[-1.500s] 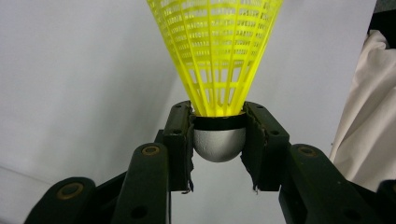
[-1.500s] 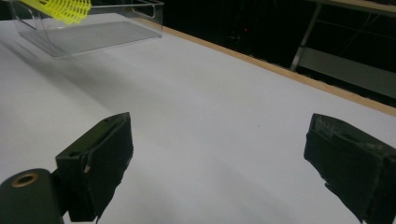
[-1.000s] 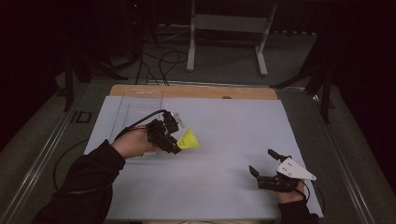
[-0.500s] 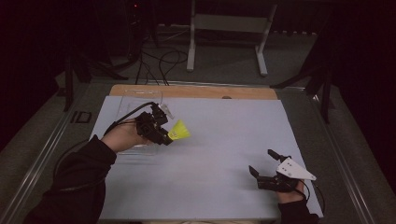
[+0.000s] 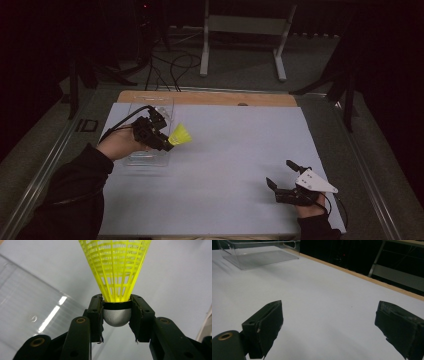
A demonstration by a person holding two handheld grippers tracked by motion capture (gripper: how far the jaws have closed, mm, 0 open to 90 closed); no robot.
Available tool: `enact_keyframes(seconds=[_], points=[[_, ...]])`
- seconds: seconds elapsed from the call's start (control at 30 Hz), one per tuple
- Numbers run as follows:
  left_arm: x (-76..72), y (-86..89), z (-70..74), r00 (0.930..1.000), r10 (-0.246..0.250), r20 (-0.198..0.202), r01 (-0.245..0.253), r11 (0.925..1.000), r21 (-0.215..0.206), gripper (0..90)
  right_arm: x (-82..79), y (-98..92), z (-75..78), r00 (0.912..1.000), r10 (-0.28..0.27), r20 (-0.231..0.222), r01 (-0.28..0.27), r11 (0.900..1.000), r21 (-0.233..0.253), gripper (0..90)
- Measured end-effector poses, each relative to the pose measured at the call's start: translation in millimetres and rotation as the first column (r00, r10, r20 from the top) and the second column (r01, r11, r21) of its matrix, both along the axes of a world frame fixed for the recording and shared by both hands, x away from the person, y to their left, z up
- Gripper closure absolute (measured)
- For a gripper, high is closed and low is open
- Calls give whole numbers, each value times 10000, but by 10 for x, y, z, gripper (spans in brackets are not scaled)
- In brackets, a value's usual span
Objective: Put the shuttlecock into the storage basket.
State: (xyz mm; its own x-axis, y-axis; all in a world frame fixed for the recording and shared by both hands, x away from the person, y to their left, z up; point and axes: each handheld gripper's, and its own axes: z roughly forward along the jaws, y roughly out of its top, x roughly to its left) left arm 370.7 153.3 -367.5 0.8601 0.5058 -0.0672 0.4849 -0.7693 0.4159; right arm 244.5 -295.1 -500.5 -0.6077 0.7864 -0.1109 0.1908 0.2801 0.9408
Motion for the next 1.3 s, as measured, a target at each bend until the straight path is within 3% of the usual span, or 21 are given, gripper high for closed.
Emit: enact_keyframes(seconds=[0.63,0.83,1.3], points=[[67,493,30,9971,721,241,-727,9971,221,652,4,8,-4,10000,20,4,-20,10000,-25,80],[95,637,-3,9944,1041,171,-1049,9930,545,652,6,6,-7,10000,10,-19,-10,10000,-25,80],[133,925,-32,9869,1614,19,-1611,9845,697,652,13,15,-15,10000,39,-56,-39,10000,-26,80]])
